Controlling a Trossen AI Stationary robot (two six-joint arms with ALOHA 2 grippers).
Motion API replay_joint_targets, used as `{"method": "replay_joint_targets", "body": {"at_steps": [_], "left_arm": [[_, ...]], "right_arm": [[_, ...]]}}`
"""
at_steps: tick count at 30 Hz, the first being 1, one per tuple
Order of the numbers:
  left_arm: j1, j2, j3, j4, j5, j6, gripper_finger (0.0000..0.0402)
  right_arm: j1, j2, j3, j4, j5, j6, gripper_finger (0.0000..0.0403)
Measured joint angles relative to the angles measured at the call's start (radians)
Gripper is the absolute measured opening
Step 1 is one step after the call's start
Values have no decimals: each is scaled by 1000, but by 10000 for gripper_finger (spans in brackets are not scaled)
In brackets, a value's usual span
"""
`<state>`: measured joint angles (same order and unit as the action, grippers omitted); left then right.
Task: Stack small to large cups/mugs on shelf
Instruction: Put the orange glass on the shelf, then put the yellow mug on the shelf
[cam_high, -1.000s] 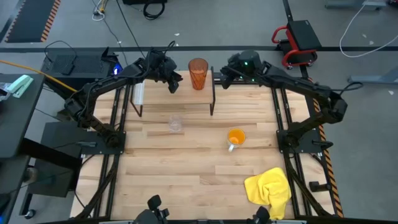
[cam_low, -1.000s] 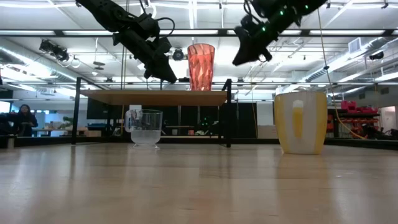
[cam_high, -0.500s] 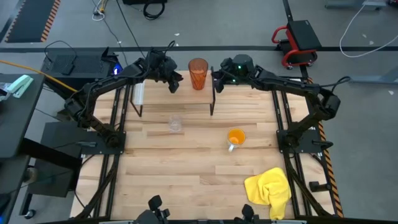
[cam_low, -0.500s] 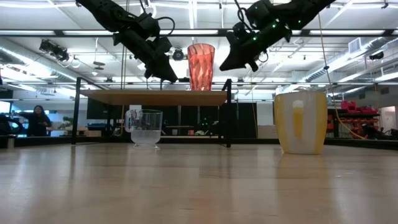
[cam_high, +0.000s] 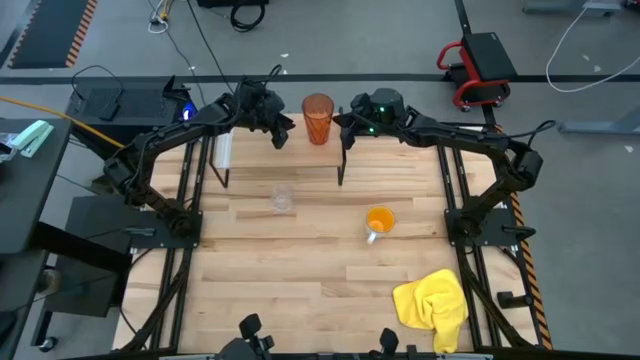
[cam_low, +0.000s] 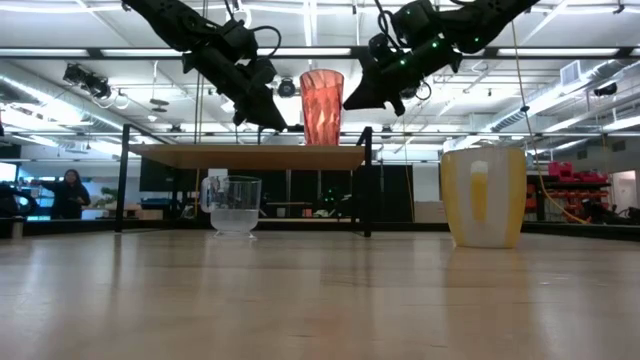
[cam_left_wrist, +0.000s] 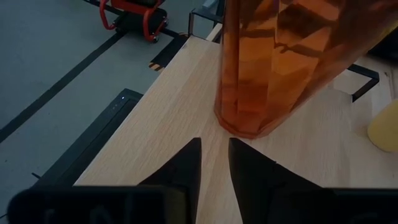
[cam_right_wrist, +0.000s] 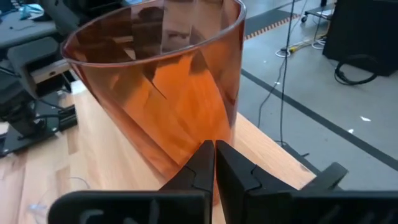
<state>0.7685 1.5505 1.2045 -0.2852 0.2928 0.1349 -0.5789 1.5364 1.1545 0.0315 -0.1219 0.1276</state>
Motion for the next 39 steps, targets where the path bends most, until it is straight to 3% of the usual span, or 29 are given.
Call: {"method": "replay_joint_targets", "body": {"at_steps": [39], "left_arm": [[0, 0, 0, -50, 0, -21, 82]], "right_arm": [[6, -12, 1, -48, -10, 36, 18]]}}
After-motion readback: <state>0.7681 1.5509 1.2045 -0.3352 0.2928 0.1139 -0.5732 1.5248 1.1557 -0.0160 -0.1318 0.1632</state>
